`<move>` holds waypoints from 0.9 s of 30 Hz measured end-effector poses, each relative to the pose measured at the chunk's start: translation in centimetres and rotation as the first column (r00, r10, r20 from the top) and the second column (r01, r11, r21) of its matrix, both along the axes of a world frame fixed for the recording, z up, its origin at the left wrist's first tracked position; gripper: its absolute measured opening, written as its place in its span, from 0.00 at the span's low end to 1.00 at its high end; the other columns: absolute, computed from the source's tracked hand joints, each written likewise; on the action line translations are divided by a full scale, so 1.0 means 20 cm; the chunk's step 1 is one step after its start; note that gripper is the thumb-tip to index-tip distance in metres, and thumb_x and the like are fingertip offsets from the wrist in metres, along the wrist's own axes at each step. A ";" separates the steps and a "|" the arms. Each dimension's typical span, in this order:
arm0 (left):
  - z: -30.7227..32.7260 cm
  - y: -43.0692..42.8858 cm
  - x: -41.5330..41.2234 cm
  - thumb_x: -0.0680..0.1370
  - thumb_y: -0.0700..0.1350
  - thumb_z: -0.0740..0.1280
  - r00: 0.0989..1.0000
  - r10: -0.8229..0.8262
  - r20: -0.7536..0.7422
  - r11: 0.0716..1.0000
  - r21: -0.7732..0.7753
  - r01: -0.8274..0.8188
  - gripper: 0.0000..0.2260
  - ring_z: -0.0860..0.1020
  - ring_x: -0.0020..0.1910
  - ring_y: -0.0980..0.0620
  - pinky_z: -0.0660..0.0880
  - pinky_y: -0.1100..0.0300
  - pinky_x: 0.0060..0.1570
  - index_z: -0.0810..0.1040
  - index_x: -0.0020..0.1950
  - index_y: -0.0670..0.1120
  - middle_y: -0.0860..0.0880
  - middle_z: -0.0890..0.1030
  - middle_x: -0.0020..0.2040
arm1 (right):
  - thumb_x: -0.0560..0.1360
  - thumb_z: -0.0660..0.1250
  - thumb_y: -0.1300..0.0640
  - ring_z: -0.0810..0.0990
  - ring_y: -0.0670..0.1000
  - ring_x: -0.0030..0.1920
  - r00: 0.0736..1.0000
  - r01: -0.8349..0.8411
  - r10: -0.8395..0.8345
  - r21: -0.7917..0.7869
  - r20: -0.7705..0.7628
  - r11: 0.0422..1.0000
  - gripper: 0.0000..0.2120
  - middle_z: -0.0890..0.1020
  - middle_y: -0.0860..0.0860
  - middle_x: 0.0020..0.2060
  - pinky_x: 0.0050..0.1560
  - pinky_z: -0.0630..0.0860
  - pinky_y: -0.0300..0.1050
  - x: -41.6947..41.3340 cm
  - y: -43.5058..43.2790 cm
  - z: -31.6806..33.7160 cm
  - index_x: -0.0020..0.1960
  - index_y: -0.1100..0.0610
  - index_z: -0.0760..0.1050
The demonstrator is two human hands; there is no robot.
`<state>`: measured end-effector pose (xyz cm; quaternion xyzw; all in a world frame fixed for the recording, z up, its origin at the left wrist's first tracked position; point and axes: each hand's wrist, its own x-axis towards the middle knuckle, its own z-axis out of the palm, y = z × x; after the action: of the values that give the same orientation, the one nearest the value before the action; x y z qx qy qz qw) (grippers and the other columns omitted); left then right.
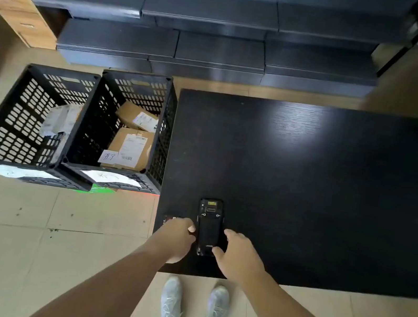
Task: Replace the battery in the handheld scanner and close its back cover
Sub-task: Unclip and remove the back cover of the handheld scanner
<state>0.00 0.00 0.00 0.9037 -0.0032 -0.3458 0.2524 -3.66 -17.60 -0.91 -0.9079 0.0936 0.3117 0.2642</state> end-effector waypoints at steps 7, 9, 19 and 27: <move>-0.18 0.01 0.21 0.80 0.45 0.64 0.984 0.028 0.177 0.997 -0.077 -0.015 0.08 0.79 0.51 0.48 0.73 0.58 0.50 0.78 0.58 0.48 0.48 0.80 0.56 | 0.68 0.70 0.37 0.67 0.54 0.68 0.951 0.279 -0.268 -0.054 0.156 0.959 0.47 0.66 0.52 0.69 0.63 0.72 0.51 0.04 0.21 -0.20 0.77 0.55 0.53; -0.23 0.02 0.27 0.80 0.45 0.64 0.976 -0.043 0.212 0.995 -0.077 0.061 0.07 0.79 0.51 0.48 0.74 0.56 0.51 0.78 0.57 0.48 0.48 0.79 0.55 | 0.67 0.71 0.37 0.68 0.55 0.67 0.927 0.334 -0.312 -0.083 0.208 0.939 0.47 0.67 0.52 0.68 0.64 0.71 0.51 0.05 0.25 -0.26 0.77 0.56 0.54; -0.33 0.08 0.36 0.78 0.44 0.64 0.881 -0.362 0.305 0.899 -0.134 0.416 0.04 0.76 0.46 0.51 0.76 0.52 0.46 0.78 0.47 0.50 0.53 0.76 0.46 | 0.66 0.72 0.38 0.70 0.54 0.61 0.886 0.378 -0.335 -0.083 0.322 0.922 0.45 0.71 0.52 0.58 0.56 0.75 0.46 0.02 0.28 -0.36 0.76 0.58 0.62; -0.34 0.08 0.39 0.79 0.43 0.64 0.800 -0.466 0.376 0.829 -0.131 0.544 0.05 0.77 0.45 0.50 0.77 0.53 0.44 0.79 0.49 0.47 0.51 0.77 0.47 | 0.68 0.70 0.37 0.70 0.54 0.60 0.904 0.340 -0.290 -0.115 0.314 0.934 0.46 0.71 0.53 0.57 0.56 0.74 0.45 0.02 0.27 -0.36 0.77 0.59 0.60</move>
<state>7.77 1.63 -6.80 0.8782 -0.3279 -0.2424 0.2499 -3.30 -12.19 -8.11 -0.9354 0.2252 0.1186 0.2453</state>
